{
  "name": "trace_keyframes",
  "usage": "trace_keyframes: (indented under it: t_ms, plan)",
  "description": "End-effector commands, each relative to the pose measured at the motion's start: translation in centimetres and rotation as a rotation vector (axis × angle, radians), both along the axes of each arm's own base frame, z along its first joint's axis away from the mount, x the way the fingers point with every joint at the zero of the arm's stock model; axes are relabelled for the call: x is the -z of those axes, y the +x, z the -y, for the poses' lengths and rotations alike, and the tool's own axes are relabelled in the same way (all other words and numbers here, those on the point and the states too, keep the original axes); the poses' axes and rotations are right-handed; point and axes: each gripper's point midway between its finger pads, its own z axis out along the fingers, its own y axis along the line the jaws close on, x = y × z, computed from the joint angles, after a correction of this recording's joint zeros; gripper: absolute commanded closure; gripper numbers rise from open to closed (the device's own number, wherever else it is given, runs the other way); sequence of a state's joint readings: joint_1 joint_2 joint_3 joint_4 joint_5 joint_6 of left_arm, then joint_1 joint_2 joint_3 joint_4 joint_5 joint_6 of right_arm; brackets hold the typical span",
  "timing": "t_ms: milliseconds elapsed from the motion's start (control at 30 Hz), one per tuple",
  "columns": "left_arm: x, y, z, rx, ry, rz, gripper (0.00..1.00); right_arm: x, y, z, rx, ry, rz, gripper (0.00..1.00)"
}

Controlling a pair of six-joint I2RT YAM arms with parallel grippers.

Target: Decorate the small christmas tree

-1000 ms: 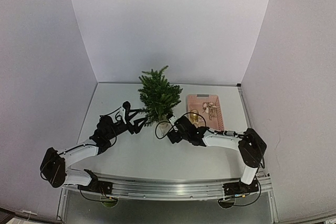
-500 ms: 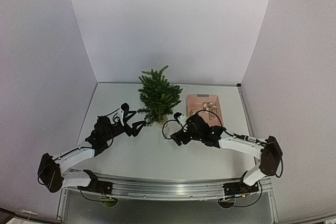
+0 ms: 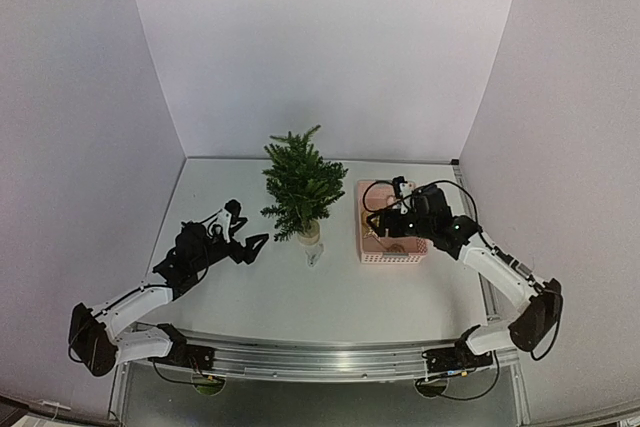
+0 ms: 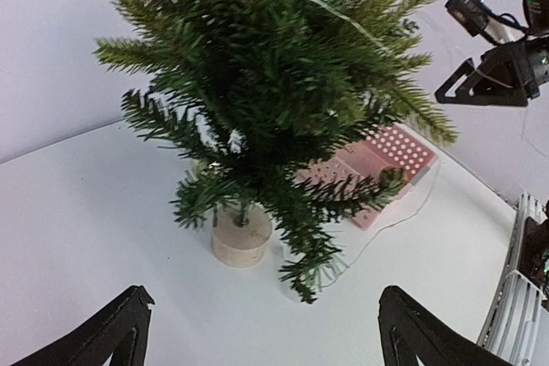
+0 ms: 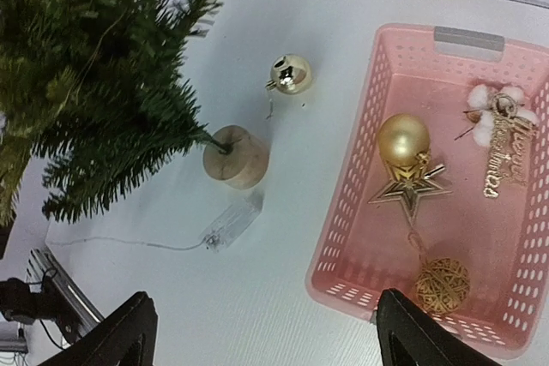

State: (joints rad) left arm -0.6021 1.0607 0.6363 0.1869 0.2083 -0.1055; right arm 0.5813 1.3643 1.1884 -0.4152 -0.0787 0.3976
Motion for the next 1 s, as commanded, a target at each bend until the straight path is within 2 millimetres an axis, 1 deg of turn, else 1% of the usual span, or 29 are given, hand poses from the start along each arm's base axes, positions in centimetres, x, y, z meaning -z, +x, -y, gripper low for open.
trace_keyframes:
  t_ms: [0,67,133,200,300,367,400,500,533,567,633,700,767,867,967]
  plan:
    - [-1.0,2.1,-2.8,-0.148,0.034,-0.013,0.07,-1.5,3.0,2.1,0.126,0.013,-0.082,0.14]
    - [-0.6,2.7,-3.7,-0.188,0.046,-0.022,0.06,-1.7,4.7,3.0,0.167,0.022,-0.093,0.14]
    - [-0.2,3.2,-4.5,-0.217,0.052,-0.032,0.06,-1.3,6.7,3.9,0.214,0.017,-0.112,0.15]
    - [0.4,3.6,-5.1,-0.240,0.062,-0.040,0.06,-1.2,8.7,5.3,0.280,0.007,-0.121,0.17]
    - [1.0,4.0,-5.5,-0.256,0.077,-0.021,0.05,0.1,11.4,7.6,0.395,-0.056,-0.138,0.20]
    - [1.2,4.2,-5.6,-0.259,0.081,-0.003,0.05,1.3,12.8,8.5,0.438,-0.115,-0.147,0.23]
    - [1.1,4.4,-5.6,-0.263,0.078,0.008,0.04,2.2,13.4,8.5,0.440,-0.139,-0.158,0.26]
    - [1.3,5.1,-5.8,-0.282,0.069,0.015,0.04,4.1,15.2,6.8,0.376,-0.147,-0.215,0.30]
    - [1.4,5.4,-5.9,-0.292,0.067,0.015,0.04,4.6,15.6,6.4,0.363,-0.147,-0.235,0.31]
    - [1.5,5.7,-6.0,-0.305,0.068,0.012,0.04,5.6,16.0,6.1,0.361,-0.154,-0.260,0.31]
    - [1.9,6.5,-6.7,-0.354,0.074,0.002,0.04,6.4,17.1,6.1,0.380,-0.162,-0.272,0.30]
    - [2.1,7.2,-7.3,-0.390,0.083,-0.006,0.04,7.6,17.7,7.4,0.439,-0.209,-0.295,0.30]
    - [2.4,7.8,-7.7,-0.411,0.097,-0.004,0.03,8.7,17.8,9.2,0.502,-0.292,-0.300,0.34]
    - [2.5,8.3,-7.8,-0.416,0.119,0.020,0.03,11.2,17.1,10.6,0.532,-0.384,-0.338,0.44]
    - [2.6,8.9,-7.6,-0.402,0.141,0.034,0.03,13.8,16.0,11.4,0.549,-0.436,-0.398,0.46]
